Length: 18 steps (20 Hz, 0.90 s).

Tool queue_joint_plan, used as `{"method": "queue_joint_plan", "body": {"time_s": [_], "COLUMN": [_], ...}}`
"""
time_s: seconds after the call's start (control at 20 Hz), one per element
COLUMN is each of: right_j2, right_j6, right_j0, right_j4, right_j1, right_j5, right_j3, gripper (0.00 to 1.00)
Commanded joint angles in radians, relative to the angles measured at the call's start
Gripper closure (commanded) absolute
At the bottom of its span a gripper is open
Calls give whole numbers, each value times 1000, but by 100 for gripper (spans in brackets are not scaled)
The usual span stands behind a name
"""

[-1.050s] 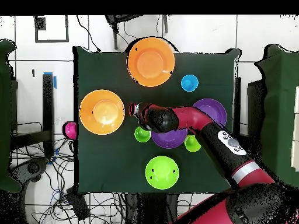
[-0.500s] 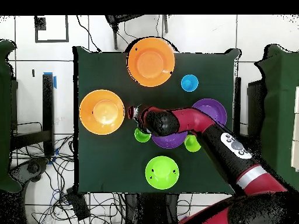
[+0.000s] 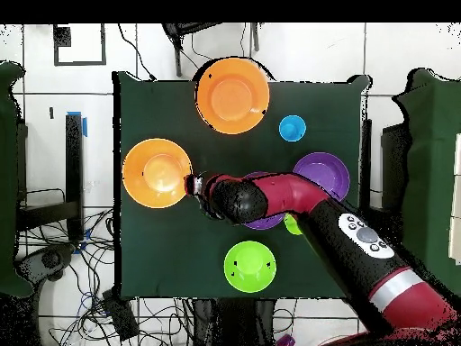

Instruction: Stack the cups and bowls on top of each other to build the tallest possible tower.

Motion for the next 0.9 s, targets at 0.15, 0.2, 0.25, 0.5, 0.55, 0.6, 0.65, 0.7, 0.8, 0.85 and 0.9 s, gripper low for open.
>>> {"method": "queue_joint_plan", "body": {"time_s": [0.15, 0.2, 0.25, 0.5, 0.55, 0.6, 0.65, 0.7, 0.8, 0.85, 0.9], "right_j2": [-60, -65, -71, -70, -73, -74, -76, -77, -83, -87, -89], "right_j6": [103, 97, 95, 82, 81, 79, 73, 69, 63, 55, 52], "right_j0": [88, 89, 90, 75, 75, 75, 72, 71, 69, 67, 65], "right_j4": [13, 11, 7, 4, 1, -1, -7, -10, -18, -23, -26], "right_j1": [35, 40, 44, 52, 57, 62, 71, 76, 87, 95, 98], "right_j5": [-32, -36, -41, -57, -64, -69, -73, -75, -78, -77, -78], "right_j3": [55, 52, 49, 65, 64, 63, 59, 57, 50, 43, 41], "gripper": [0, 0, 0, 0, 0, 0, 0, 0, 0, 0, 0]}}
